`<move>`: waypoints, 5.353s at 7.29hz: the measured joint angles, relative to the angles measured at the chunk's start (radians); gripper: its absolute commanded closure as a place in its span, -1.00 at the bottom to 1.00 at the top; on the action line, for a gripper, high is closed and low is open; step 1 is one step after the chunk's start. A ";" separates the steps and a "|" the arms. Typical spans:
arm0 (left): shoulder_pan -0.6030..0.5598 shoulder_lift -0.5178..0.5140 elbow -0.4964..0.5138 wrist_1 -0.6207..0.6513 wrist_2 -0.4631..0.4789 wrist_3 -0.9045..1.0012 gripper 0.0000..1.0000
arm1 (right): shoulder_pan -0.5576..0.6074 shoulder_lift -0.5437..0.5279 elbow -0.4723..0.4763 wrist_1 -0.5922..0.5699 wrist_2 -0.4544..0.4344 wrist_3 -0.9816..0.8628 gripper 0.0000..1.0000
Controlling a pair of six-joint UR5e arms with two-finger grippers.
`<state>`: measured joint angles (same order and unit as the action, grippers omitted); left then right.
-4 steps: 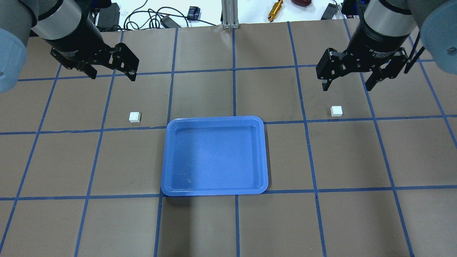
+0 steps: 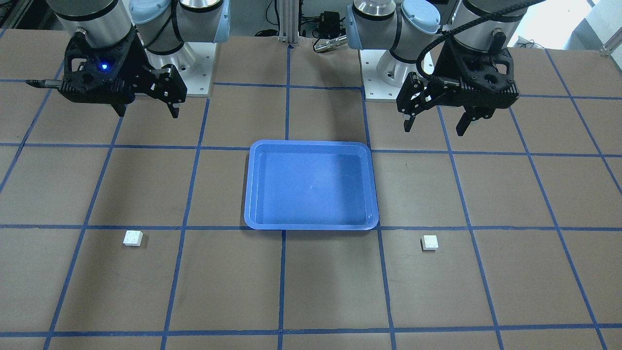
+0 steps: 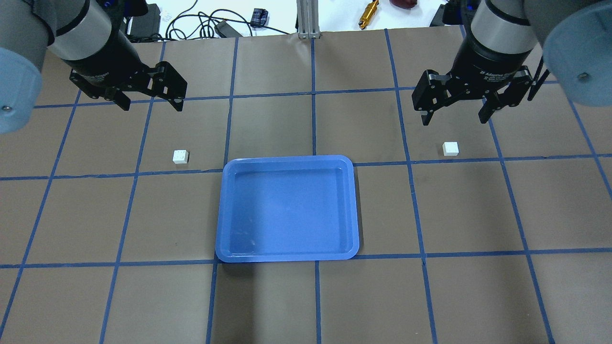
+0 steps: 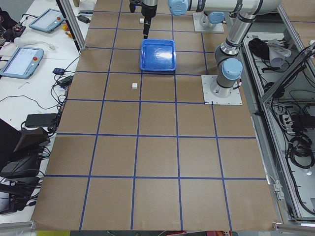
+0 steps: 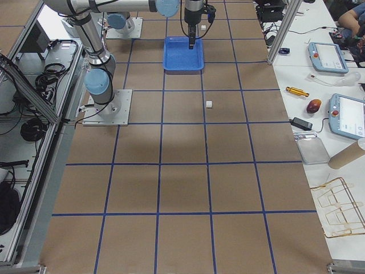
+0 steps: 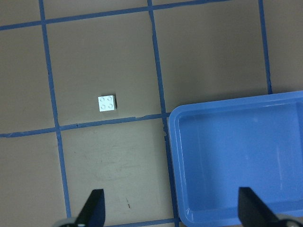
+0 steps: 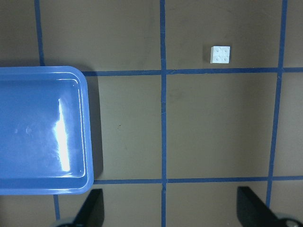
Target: Assemble white blocks and place on blue tray
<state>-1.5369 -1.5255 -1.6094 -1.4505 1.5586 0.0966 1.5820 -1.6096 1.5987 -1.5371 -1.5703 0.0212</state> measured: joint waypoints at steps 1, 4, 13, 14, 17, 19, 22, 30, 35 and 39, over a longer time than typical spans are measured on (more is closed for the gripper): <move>0.003 -0.003 0.000 -0.001 -0.001 -0.003 -1.00 | -0.001 0.000 0.001 0.000 -0.002 0.000 -1.00; 0.007 -0.013 0.000 0.002 -0.002 -0.004 -1.00 | -0.002 0.000 0.002 -0.004 -0.004 -0.001 -1.00; 0.092 -0.225 0.012 0.037 0.019 0.045 -1.00 | -0.049 0.008 0.005 -0.002 0.004 -0.114 -1.00; 0.107 -0.281 0.008 0.089 0.020 0.061 -1.00 | -0.091 0.012 0.005 -0.002 0.010 -0.255 -1.00; 0.122 -0.435 -0.020 0.252 0.053 0.103 -1.00 | -0.245 0.049 0.005 -0.057 0.088 -0.648 -1.00; 0.166 -0.486 -0.112 0.430 0.059 0.164 -1.00 | -0.322 0.138 0.005 -0.155 0.149 -0.966 -1.00; 0.189 -0.519 -0.156 0.508 0.033 0.102 -0.95 | -0.410 0.209 0.006 -0.210 0.196 -1.348 -1.00; 0.159 -0.532 -0.170 0.513 0.016 0.154 0.78 | -0.427 0.409 0.053 -0.325 0.275 -1.758 -1.00; 0.165 -0.521 -0.129 0.470 0.009 0.142 1.00 | -0.420 0.545 0.052 -0.456 0.350 -1.774 -1.00; 0.005 -0.430 -0.080 0.303 -0.034 -0.046 1.00 | -0.416 0.523 0.129 -0.433 0.344 -1.777 -1.00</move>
<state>-1.5323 -1.9559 -1.6897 -1.1470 1.5243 0.0503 1.1658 -1.0871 1.7277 -1.9697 -1.2267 -1.7556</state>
